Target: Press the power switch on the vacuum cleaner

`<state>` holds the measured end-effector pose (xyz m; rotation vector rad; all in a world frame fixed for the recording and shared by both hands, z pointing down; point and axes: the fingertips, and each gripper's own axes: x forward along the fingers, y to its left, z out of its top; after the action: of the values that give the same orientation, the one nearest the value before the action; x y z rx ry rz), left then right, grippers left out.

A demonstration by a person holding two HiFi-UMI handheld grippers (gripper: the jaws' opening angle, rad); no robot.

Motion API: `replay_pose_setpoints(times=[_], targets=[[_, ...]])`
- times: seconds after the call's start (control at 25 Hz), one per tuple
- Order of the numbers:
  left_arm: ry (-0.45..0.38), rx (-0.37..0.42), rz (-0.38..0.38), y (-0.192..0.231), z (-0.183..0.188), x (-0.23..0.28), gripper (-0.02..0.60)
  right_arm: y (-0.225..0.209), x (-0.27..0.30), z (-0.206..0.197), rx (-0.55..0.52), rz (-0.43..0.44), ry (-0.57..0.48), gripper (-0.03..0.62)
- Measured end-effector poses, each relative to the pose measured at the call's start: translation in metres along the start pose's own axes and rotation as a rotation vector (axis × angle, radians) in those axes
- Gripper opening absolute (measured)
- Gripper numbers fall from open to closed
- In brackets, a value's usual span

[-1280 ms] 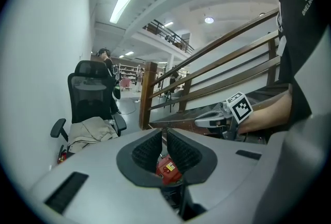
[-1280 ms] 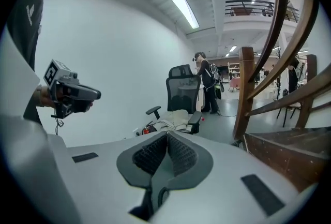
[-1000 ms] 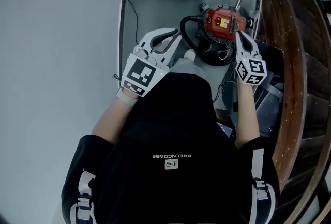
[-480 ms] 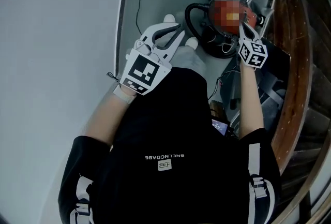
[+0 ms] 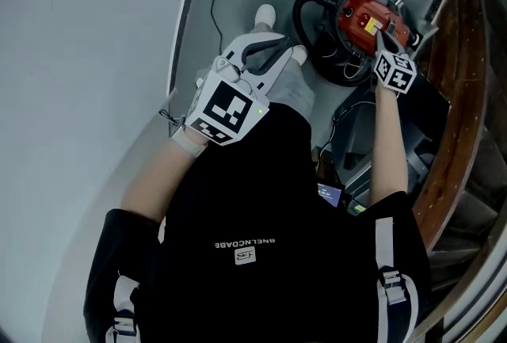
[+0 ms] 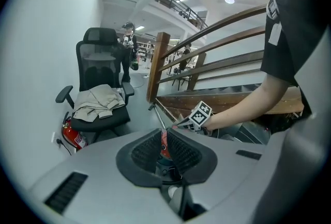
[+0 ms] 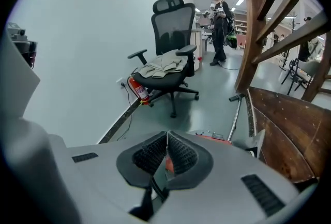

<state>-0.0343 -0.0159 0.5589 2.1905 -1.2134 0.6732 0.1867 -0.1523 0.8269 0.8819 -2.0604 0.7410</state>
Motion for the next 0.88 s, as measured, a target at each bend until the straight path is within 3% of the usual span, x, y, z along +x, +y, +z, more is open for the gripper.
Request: replay_pose_setpoints(times=[0.88], targets=[[0.055,-0.115,0.022,0.027,-0.077,0.035,0.029,-0.058,0.143,-0.078,-0.032,-0.058,0.231,0.029]])
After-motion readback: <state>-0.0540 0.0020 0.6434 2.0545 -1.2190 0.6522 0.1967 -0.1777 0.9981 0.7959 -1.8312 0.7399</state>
